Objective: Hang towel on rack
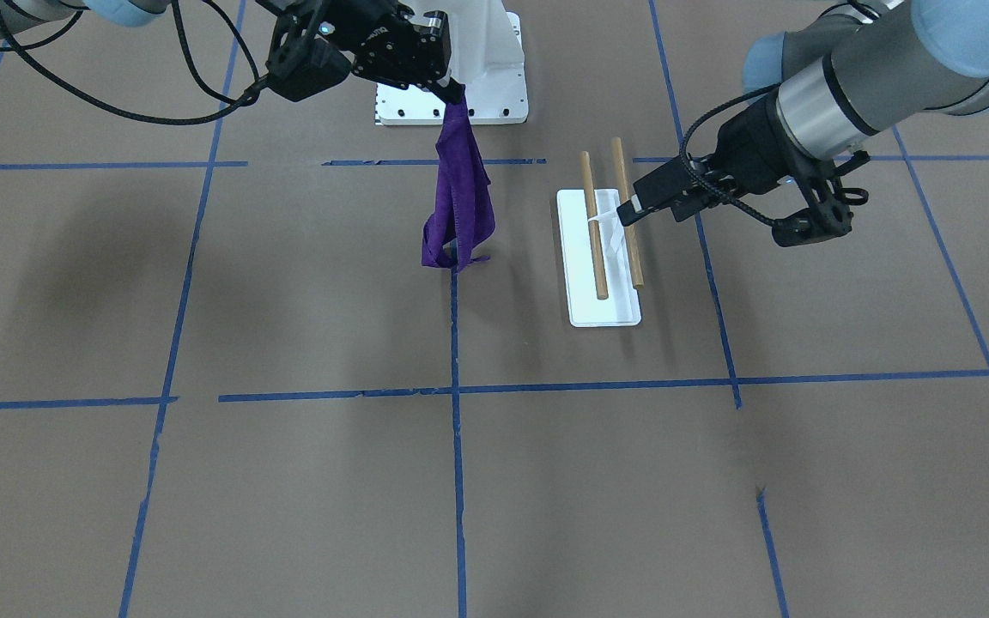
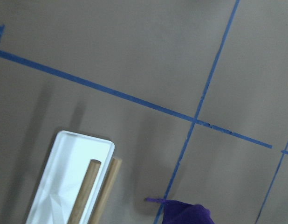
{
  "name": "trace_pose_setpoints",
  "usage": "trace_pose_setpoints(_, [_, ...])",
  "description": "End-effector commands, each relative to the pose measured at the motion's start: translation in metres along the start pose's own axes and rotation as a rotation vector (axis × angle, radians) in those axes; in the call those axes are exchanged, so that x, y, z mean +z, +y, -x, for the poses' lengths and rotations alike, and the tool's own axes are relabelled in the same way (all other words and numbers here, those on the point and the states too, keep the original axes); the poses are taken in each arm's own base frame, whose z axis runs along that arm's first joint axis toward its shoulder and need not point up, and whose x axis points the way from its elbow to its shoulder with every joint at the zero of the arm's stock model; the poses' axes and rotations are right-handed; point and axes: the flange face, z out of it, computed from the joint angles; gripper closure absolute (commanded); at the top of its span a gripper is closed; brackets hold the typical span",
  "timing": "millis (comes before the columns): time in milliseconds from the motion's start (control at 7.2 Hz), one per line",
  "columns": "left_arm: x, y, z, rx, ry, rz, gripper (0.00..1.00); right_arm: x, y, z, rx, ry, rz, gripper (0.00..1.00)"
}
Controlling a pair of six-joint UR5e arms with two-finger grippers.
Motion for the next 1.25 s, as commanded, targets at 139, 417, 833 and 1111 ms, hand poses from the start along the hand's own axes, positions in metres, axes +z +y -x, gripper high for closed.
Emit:
trace_pose_setpoints(139, [0.04,0.047,-0.009,-0.019,0.067,0.105,0.04,0.024,0.007,0.006,-0.139,0.017,0.035,1.0])
trace_pose_setpoints(417, [0.062,0.074,-0.021,-0.019,0.086,0.166,0.1,0.033,0.008,0.006,-0.221,0.025,0.046,1.0])
trace_pose_setpoints(833, [0.068,0.089,-0.042,-0.025,0.102,0.194,0.13,0.04,0.017,0.005,-0.262,0.027,0.071,1.0])
trace_pose_setpoints(1111, [0.079,0.09,-0.051,-0.018,0.11,0.188,0.14,0.045,0.023,0.004,-0.266,0.027,0.082,1.0])
